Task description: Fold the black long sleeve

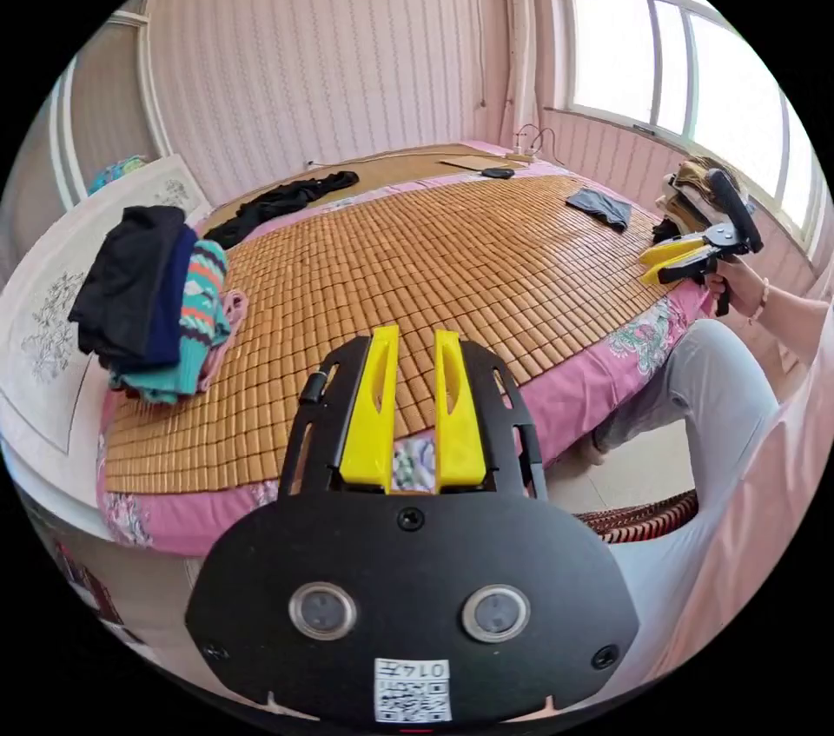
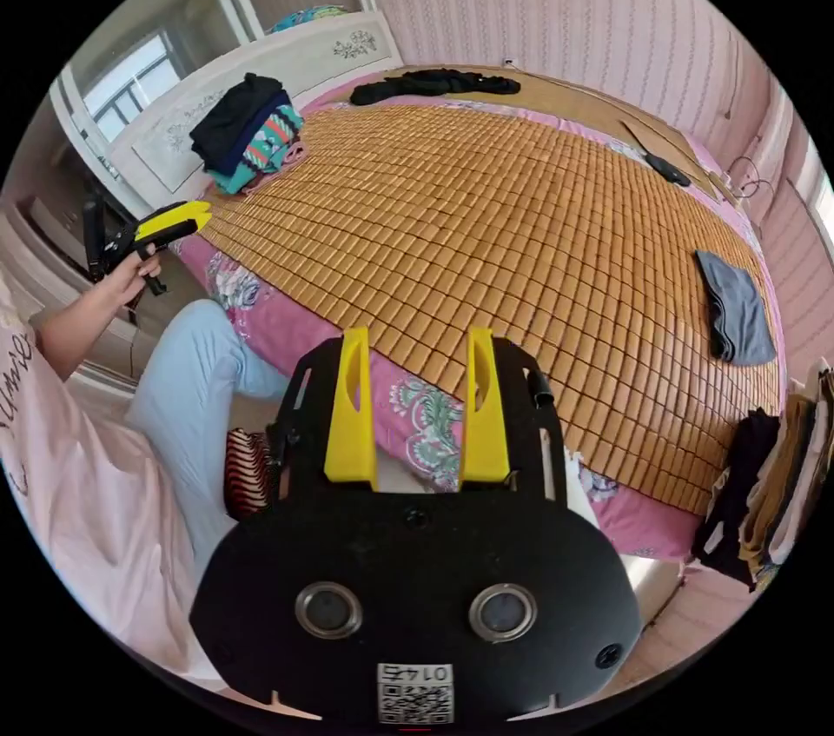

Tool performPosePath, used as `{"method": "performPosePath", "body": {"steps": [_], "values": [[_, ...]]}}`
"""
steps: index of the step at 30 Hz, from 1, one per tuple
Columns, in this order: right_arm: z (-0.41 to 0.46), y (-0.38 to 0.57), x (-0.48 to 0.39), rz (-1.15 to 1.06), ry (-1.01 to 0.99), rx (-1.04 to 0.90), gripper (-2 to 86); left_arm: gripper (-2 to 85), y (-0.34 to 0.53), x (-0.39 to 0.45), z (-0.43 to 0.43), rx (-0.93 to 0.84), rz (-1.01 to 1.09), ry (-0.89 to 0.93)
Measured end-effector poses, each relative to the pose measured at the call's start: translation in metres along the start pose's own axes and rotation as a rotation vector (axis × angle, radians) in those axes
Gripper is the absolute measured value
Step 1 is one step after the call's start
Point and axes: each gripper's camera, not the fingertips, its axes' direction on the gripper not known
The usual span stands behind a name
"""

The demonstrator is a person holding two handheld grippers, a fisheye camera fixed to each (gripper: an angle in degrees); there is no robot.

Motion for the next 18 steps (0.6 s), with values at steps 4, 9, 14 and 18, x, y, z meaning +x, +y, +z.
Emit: {"method": "performPosePath", "body": {"steps": [4, 9, 14, 18], "values": [[0.033, -0.048, -0.105, -0.307, -0.104, -0.011, 16.9, 8.3, 0.069, -0.053, -0.066, 0.058, -0.191, -0.089], [0.054, -0.116, -0.196, -0.597, -0.149, 0.006, 17.3, 10.5, 0.127, -0.095, -0.105, 0.113, -0.317, -0.203], [0.075, -0.198, -0.258, -0.730, -0.168, 0.068, 14.8, 10.8, 0.155, -0.143, -0.117, 0.173, -0.386, -0.241], [0.096, -0.261, -0.296, -0.718, -0.229, 0.141, 13.7, 10.5, 0.157, -0.201, -0.116, 0.217, -0.446, -0.263]]}}
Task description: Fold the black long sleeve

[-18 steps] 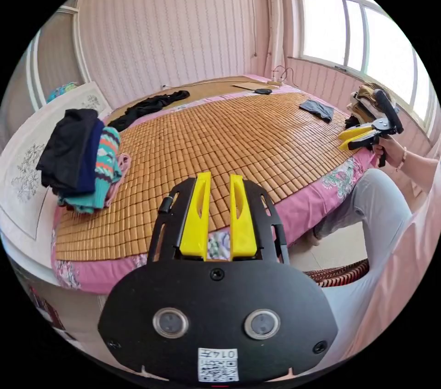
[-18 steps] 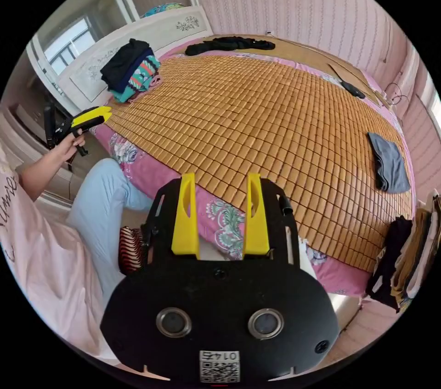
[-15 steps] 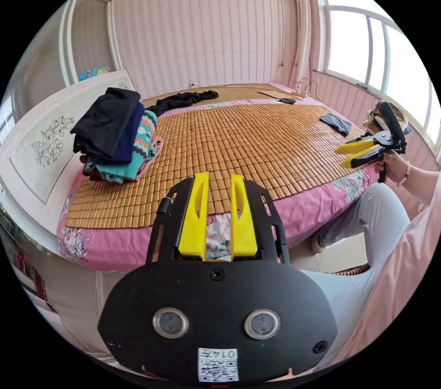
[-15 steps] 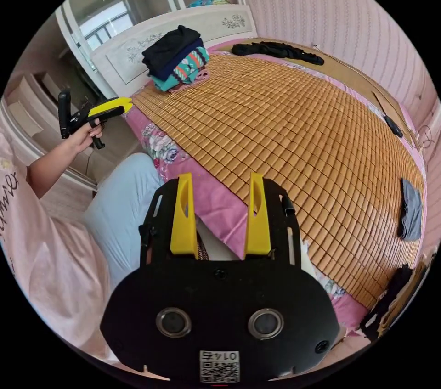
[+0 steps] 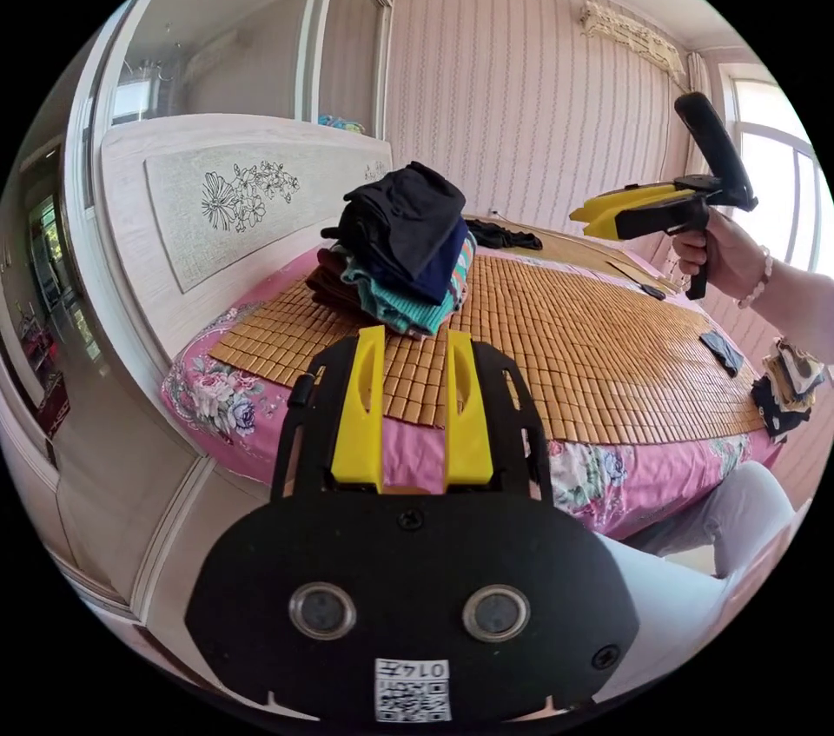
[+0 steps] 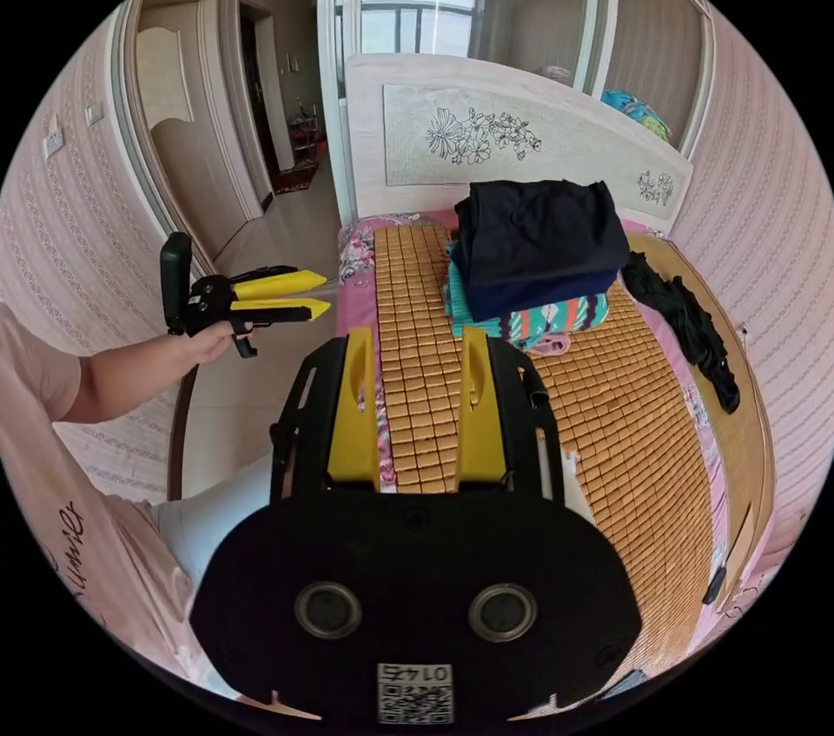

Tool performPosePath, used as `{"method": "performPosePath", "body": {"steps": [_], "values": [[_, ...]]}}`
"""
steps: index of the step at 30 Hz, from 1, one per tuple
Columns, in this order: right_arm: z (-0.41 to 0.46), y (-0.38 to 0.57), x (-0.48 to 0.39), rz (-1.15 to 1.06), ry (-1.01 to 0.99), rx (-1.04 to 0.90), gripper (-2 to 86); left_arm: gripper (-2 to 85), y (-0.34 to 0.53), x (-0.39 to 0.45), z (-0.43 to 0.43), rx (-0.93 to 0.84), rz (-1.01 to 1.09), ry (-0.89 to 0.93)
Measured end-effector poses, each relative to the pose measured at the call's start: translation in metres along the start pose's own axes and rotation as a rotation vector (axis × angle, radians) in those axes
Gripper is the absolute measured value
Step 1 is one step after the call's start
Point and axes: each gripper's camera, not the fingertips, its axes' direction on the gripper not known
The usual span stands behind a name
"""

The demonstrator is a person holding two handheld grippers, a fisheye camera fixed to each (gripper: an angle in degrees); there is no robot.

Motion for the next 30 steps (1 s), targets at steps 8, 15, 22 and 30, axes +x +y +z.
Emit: {"method": "performPosePath", "body": {"steps": [8, 15, 22, 30], "values": [[0.102, -0.104, 0.054, 0.025, 0.027, -0.029, 13.4, 9.9, -0.066, -0.086, 0.070, 0.035, -0.062, 0.029], [0.192, -0.161, 0.117, 0.083, 0.029, -0.172, 7.3, 6.8, -0.116, -0.129, 0.141, -0.014, -0.173, 0.059], [0.114, -0.094, 0.200, 0.176, 0.020, -0.029, 0.9, -0.6, -0.129, -0.105, 0.122, 0.001, -0.024, 0.132], [-0.027, 0.053, 0.234, 0.407, 0.050, 0.176, 0.7, -0.9, -0.131, -0.046, 0.017, 0.122, 0.140, 0.246]]}}
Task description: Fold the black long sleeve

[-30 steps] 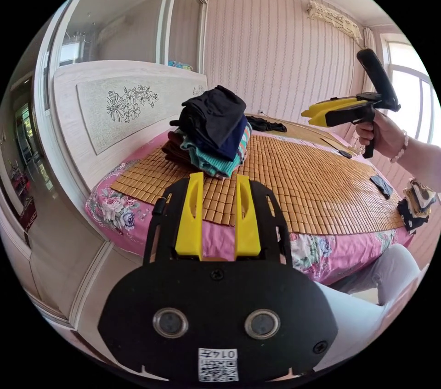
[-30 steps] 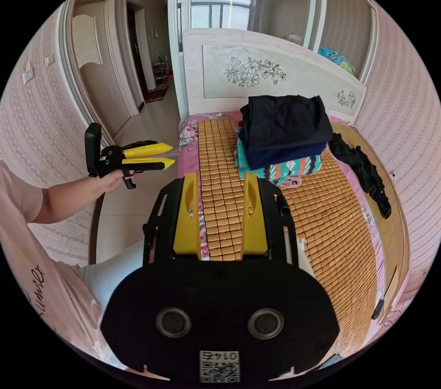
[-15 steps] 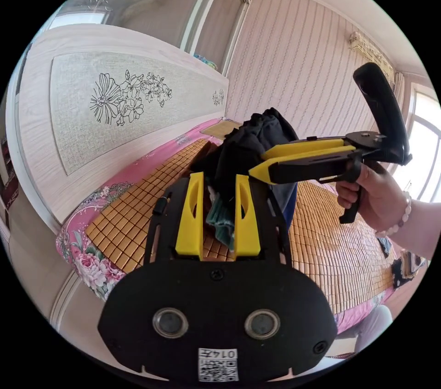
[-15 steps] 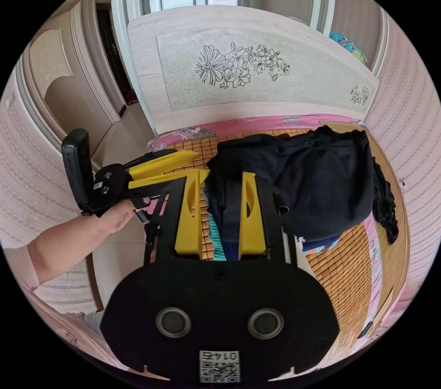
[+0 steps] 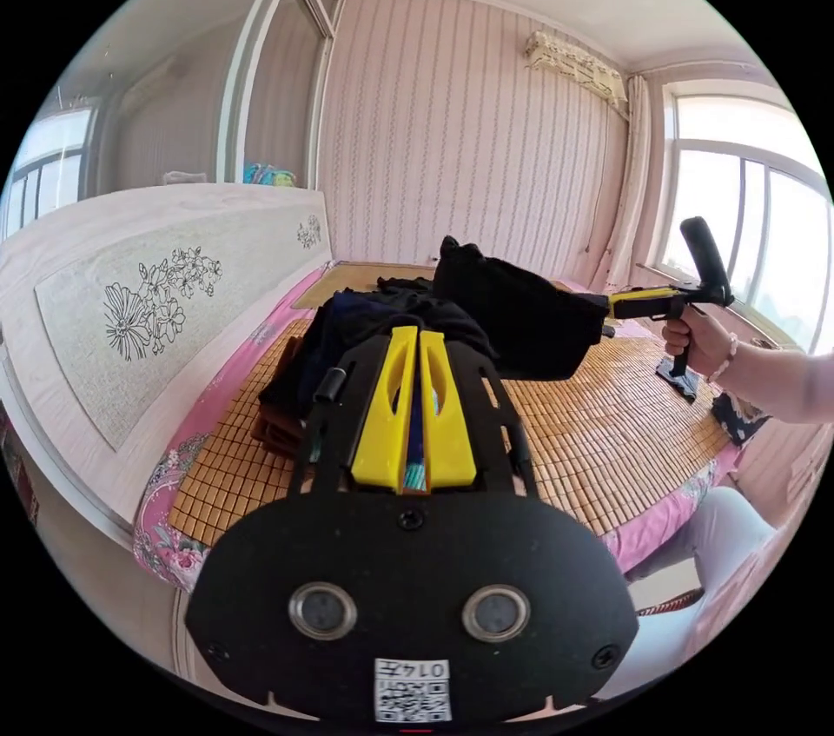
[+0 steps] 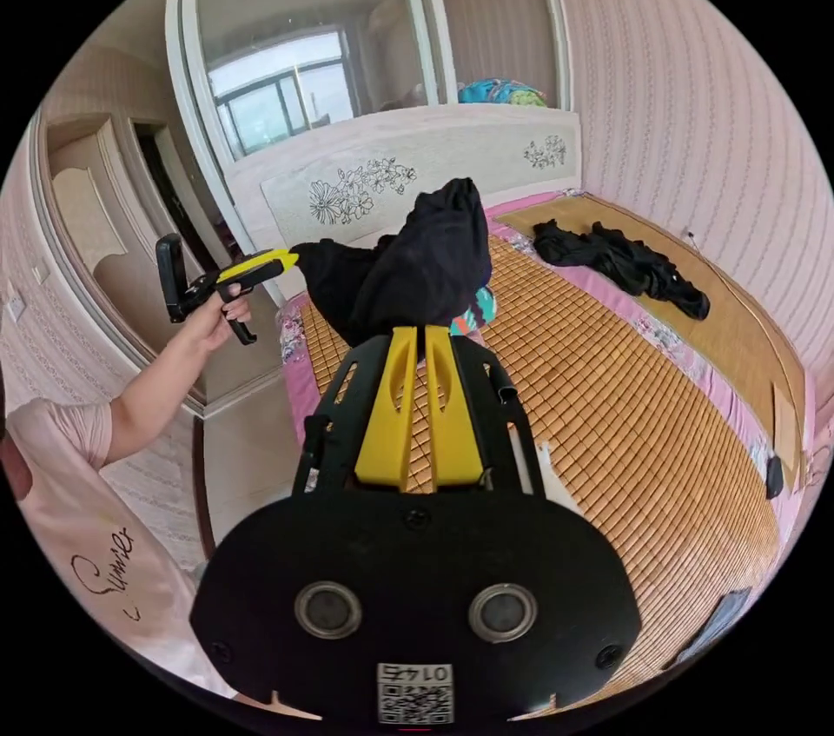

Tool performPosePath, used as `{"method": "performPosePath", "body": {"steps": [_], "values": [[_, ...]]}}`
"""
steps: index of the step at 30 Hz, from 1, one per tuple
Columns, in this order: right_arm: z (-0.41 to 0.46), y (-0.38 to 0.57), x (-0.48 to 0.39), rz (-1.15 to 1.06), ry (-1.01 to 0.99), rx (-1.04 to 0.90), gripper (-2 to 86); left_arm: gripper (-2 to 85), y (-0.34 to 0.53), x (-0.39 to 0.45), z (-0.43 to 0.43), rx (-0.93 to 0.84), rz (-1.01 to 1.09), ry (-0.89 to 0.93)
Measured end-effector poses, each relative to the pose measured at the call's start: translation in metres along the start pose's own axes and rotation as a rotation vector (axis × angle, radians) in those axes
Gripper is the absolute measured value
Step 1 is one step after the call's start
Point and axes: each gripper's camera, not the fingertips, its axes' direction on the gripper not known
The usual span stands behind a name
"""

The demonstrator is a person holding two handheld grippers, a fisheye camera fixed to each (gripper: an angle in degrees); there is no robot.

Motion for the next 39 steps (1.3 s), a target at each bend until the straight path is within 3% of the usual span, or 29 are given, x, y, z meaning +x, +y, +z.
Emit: {"method": "performPosePath", "body": {"steps": [5, 10, 12, 19, 23, 32, 39], "values": [[-0.043, 0.136, 0.043, 0.291, -0.083, 0.000, 0.6, -0.8, 0.090, 0.065, -0.069, -0.081, -0.074, 0.156], [-0.010, 0.301, 0.082, 0.666, -0.116, -0.373, 0.2, -1.0, 0.238, 0.124, -0.091, -0.445, -0.306, 0.152], [-0.012, 0.324, 0.087, 0.705, -0.116, -0.395, 0.1, -1.0, 0.259, 0.139, -0.104, -0.452, -0.348, 0.111], [-0.019, 0.322, 0.135, 0.628, -0.051, -0.303, 0.7, -1.0, 0.265, 0.166, -0.130, -0.401, -0.365, 0.036], [0.003, 0.316, 0.166, 0.618, -0.002, -0.347, 3.5, -1.0, 0.255, 0.167, -0.152, -0.328, -0.390, 0.002], [0.082, 0.318, 0.202, 0.596, -0.241, -0.477, 7.8, -1.0, 0.259, 0.171, -0.173, -0.359, -0.417, -0.013], [0.094, 0.353, 0.257, 0.779, -0.280, -0.482, 11.2, -1.0, 0.271, 0.165, -0.180, -0.357, -0.480, -0.001]]}}
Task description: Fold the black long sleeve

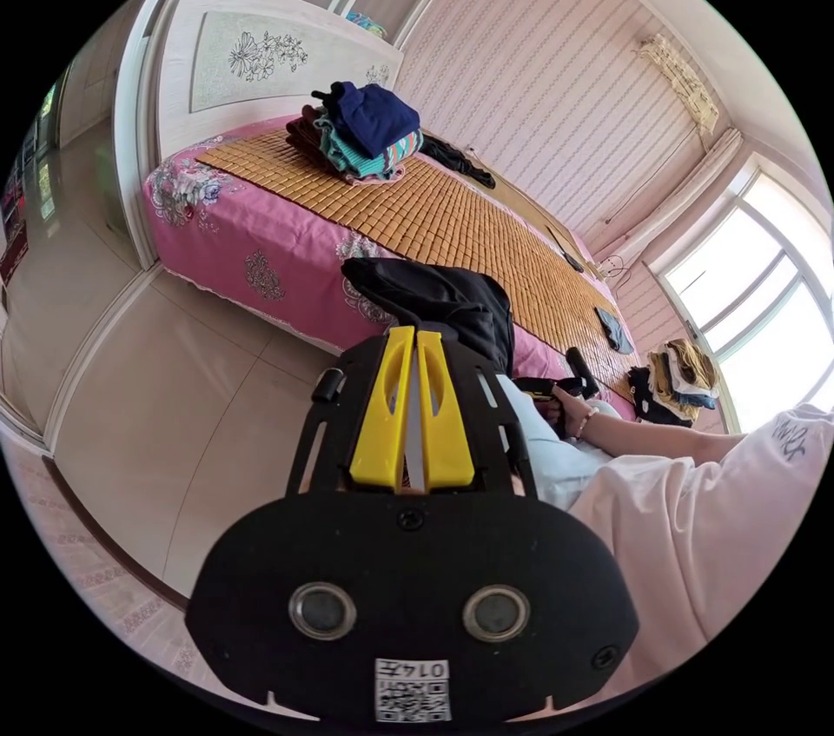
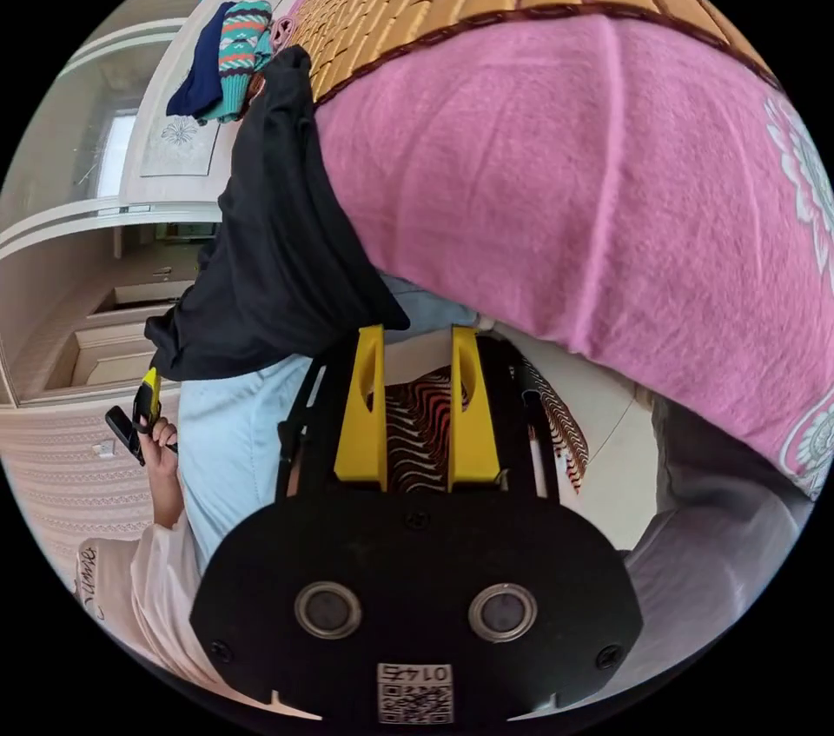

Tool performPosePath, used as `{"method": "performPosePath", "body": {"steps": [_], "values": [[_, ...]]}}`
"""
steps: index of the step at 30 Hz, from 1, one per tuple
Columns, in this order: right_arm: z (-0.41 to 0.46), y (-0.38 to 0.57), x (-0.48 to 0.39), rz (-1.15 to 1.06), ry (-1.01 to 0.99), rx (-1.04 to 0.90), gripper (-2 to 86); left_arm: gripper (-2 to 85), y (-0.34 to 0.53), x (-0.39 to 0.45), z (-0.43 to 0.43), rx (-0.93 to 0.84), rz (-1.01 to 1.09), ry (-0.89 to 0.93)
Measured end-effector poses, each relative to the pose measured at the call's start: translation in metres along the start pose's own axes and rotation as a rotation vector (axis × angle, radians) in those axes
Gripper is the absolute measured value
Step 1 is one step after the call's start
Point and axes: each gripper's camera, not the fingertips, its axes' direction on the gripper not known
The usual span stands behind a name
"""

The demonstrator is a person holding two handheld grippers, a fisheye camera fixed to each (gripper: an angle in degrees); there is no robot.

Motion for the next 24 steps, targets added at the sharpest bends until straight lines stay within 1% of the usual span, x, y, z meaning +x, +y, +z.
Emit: {"method": "performPosePath", "body": {"steps": [5, 7, 9, 14, 17, 19, 22, 24], "values": [[0.002, -0.007, 0.014, -0.003, -0.029, 0.050, 10.3, -1.0, 0.002, -0.001, 0.000, -0.013, 0.000, -0.003], [0.005, -0.006, 0.017, -0.040, -0.110, 0.075, 6.8, -1.0, 0.001, -0.002, -0.002, -0.013, 0.001, -0.008], [0.002, -0.002, 0.017, -0.089, -0.125, 0.077, 3.1, -1.0, 0.001, -0.003, -0.003, -0.014, 0.000, -0.011], [-0.022, 0.017, 0.034, -0.105, -0.116, 0.057, 1.0, -1.0, 0.005, -0.006, -0.004, -0.002, 0.007, -0.003], [-0.042, 0.039, 0.057, -0.028, -0.185, 0.132, 0.6, -1.0, 0.007, -0.007, -0.003, 0.008, 0.029, 0.006], [-0.059, 0.059, 0.077, 0.029, -0.295, 0.234, 0.4, -1.0, 0.007, -0.009, -0.004, 0.029, 0.029, 0.024], [-0.079, 0.085, 0.098, 0.046, -0.406, 0.364, 0.3, -1.0, 0.007, -0.011, -0.006, 0.051, 0.023, 0.043], [-0.087, 0.099, 0.108, 0.041, -0.455, 0.410, 0.2, -1.0, 0.008, -0.011, -0.008, 0.056, 0.021, 0.052]]}}
